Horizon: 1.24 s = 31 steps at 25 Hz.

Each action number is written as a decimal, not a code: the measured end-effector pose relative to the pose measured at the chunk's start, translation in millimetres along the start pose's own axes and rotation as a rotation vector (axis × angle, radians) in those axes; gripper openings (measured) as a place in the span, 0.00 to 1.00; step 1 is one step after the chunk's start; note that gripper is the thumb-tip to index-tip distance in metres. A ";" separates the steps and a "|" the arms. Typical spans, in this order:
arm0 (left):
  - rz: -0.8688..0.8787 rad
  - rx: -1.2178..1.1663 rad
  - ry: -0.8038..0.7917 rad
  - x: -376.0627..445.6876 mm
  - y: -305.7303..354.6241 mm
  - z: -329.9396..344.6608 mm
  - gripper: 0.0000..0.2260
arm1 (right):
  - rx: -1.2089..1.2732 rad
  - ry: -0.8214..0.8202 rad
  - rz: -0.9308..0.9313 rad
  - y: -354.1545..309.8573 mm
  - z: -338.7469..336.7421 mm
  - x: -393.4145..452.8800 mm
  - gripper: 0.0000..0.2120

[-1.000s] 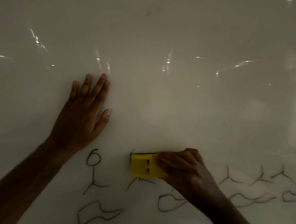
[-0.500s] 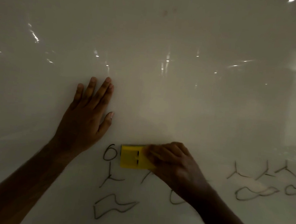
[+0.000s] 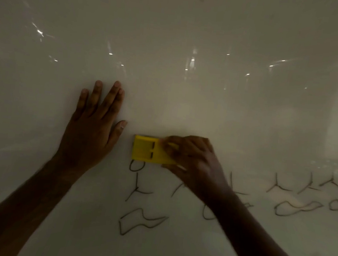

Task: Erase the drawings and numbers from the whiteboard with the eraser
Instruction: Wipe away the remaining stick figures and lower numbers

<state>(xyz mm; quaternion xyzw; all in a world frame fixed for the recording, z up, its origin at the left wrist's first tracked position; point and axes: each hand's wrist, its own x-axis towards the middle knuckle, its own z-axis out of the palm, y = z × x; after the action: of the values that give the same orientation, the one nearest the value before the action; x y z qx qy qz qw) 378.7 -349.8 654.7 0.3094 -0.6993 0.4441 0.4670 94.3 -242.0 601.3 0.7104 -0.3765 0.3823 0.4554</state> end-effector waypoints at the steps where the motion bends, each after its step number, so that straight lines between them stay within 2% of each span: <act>1: 0.010 0.002 0.002 -1.6 -2.7 -0.9 0.30 | 0.021 -0.018 -0.036 -15.4 8.1 -3.9 0.23; 3: 0.022 0.007 0.004 -8.4 -9.6 -2.3 0.30 | 0.039 -0.058 -0.105 -32.1 13.4 -24.7 0.21; 6: 0.013 0.020 0.005 -24.6 -17.5 -2.3 0.31 | -0.002 -0.102 -0.125 -20.9 -3.6 -50.3 0.21; 10: -0.016 0.036 0.025 -30.8 -16.7 1.2 0.31 | -0.094 -0.027 -0.050 -8.6 -14.4 -26.3 0.20; 14: -0.040 0.022 0.019 -33.2 -14.4 3.4 0.31 | -0.048 0.001 -0.081 -35.0 10.0 -6.0 0.19; 18: -0.046 0.022 0.009 -35.8 -13.0 2.5 0.31 | 0.000 -0.121 -0.212 -47.4 17.9 -46.5 0.19; 21: -0.044 0.024 0.007 -36.0 -13.5 2.7 0.31 | -0.034 -0.180 -0.268 -26.3 -2.6 -68.1 0.21; 24: -0.052 0.033 0.017 -36.9 -11.4 3.9 0.31 | -0.076 -0.133 -0.196 -9.4 -14.7 -56.3 0.20; 27: -0.069 0.032 0.031 -38.0 -8.7 4.3 0.31 | -0.041 -0.028 -0.122 -28.3 3.2 -33.2 0.20; 31: -0.064 0.028 0.031 -38.9 -8.9 4.4 0.31 | 0.047 -0.085 -0.232 -67.7 33.8 -45.0 0.18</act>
<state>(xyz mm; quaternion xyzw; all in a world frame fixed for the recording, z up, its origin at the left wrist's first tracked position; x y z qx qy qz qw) 399.0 -356.8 620.8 0.3314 -0.6753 0.4434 0.4873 141.8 -244.8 527.2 0.7751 -0.3019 0.3053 0.4635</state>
